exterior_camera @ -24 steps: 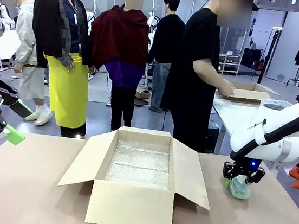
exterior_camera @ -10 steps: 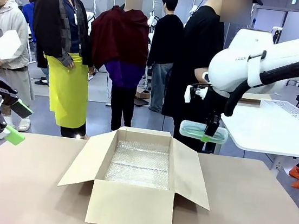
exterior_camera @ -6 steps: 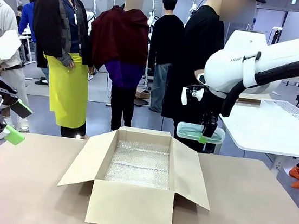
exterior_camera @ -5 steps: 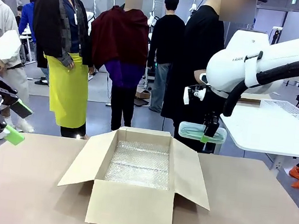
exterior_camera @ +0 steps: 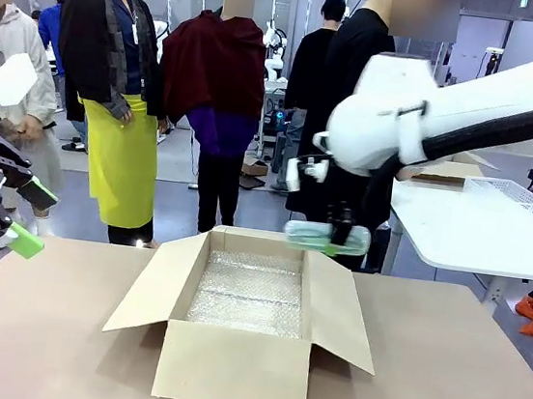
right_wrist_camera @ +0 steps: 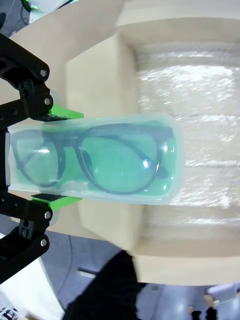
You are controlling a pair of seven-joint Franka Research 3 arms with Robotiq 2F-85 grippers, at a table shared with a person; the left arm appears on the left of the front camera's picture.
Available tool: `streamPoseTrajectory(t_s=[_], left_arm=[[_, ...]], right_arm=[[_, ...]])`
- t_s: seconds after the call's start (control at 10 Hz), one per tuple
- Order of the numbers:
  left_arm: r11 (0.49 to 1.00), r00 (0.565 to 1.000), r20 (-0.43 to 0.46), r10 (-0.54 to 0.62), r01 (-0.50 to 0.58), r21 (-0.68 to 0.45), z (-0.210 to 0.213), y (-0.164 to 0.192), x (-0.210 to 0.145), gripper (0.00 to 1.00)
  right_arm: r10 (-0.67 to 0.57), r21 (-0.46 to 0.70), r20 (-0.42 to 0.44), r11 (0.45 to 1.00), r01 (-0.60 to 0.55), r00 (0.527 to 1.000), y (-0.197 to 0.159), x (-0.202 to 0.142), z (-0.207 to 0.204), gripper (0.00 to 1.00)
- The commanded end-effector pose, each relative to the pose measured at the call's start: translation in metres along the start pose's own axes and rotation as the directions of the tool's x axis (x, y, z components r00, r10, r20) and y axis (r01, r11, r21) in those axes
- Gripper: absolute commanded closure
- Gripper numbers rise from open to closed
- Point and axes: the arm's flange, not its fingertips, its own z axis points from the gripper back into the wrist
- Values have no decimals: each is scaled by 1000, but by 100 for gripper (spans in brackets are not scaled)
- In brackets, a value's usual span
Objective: Pack the glasses set securely to prepare it for shipping.
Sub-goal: Place the Glasses case inside the Package Box.
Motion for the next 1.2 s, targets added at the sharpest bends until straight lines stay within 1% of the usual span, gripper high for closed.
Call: streamPoseTrajectory(t_s=[0.0,0.1,0.2,0.3,0.4,0.5,0.8,1.0,1.1], left_arm=[[1000,1000,7,-17,17,-5,1,0,0,0],[1000,1000,7,-17,17,-5,1,0,0,0],[1000,1000,7,-17,17,-5,1,0,0,0],[1000,1000,7,-17,17,-5,1,0,0,0],[1000,1000,7,-17,17,-5,1,0,0,0],[1000,1000,7,-17,17,-5,1,0,0,0],[1000,1000,7,-17,17,-5,1,0,0,0],[1000,1000,7,-17,17,-5,1,0,0,0],[1000,1000,7,-17,17,-5,1,0,0,0]], right_arm=[[-19,65,-64,998,24,998,-23,63,-24,36],[-31,72,-53,997,35,998,-26,80,-32,36],[-23,49,-60,998,26,998,-29,108,-48,36],[-21,36,-93,999,25,995,-35,127,-63,36],[-36,47,-90,998,40,995,-44,135,-75,36],[-43,52,-91,997,48,995,-52,137,-87,36],[-48,73,-89,996,55,995,-64,135,-143,36],[-46,79,-106,995,55,993,-68,126,-163,36],[-60,70,-99,995,67,993,-71,120,-169,36]])
